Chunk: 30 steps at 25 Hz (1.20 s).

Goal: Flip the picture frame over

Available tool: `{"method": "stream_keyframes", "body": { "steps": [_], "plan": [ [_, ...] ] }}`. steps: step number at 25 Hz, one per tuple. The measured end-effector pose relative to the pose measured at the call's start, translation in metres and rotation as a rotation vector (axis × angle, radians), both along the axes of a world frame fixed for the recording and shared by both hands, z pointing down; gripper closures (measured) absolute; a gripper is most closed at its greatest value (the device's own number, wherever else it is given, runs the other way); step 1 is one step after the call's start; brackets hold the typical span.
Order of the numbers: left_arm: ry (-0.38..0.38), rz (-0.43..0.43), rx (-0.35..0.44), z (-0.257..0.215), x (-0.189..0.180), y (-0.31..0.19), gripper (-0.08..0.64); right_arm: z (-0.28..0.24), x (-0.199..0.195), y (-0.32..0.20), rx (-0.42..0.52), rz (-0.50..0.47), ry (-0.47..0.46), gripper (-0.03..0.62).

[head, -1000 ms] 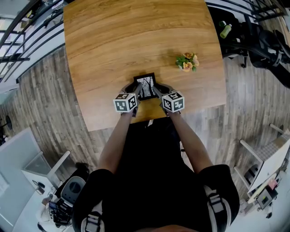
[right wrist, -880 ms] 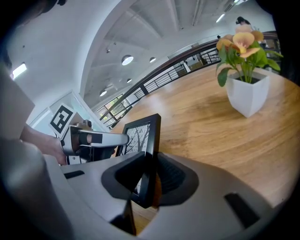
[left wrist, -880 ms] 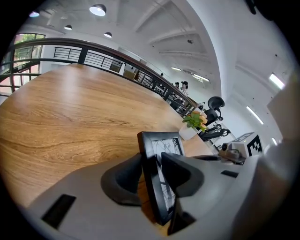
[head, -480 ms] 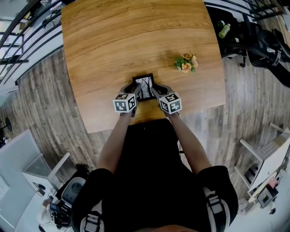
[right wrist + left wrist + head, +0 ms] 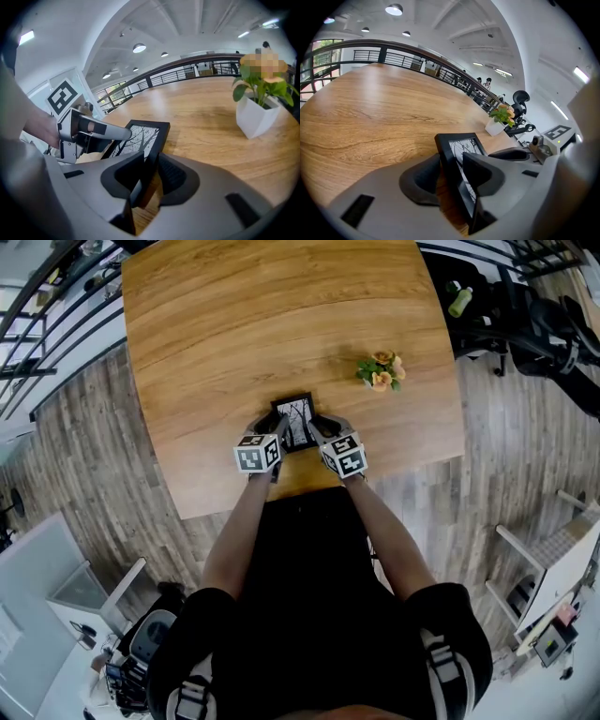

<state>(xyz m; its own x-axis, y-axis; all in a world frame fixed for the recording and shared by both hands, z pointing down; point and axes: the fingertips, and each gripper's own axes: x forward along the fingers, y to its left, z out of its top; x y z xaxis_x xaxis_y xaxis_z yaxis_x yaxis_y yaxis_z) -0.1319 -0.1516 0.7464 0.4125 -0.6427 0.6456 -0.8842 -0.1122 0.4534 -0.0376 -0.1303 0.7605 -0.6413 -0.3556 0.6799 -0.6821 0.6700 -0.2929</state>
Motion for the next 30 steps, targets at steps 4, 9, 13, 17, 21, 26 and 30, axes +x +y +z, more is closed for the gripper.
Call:
{"method": "stream_keyframes", "body": {
  "steps": [4,9,13,17,21,26,30],
  "plan": [
    [0.000,0.010,-0.012,0.0042,0.0009,-0.0004,0.394,0.0026,0.0007,0.0008,0.021,-0.004,0.021,0.488],
    [-0.025,0.031,-0.004,0.0038,0.0017,-0.0004,0.387,0.0012,0.0004,0.0015,0.052,-0.011,0.042,0.485],
    [-0.069,0.030,-0.007,0.0039,0.0022,-0.0009,0.385,-0.0013,-0.0009,0.0016,0.060,-0.006,0.044,0.483],
    [-0.139,0.030,-0.008,0.0057,0.0034,-0.0008,0.385,-0.0006,-0.0005,0.0022,0.061,0.008,0.042,0.482],
    [-0.166,0.038,-0.001,0.0081,0.0031,-0.0004,0.385,0.0018,-0.0011,0.0028,0.057,0.008,0.044,0.482],
    [-0.218,0.042,-0.017,0.0091,0.0036,-0.0014,0.385,0.0027,-0.0025,0.0018,0.047,-0.004,0.051,0.481],
    [-0.284,0.072,0.001,0.0099,0.0046,-0.0010,0.385,0.0034,-0.0023,0.0026,0.038,-0.001,0.056,0.482]
  ]
}}
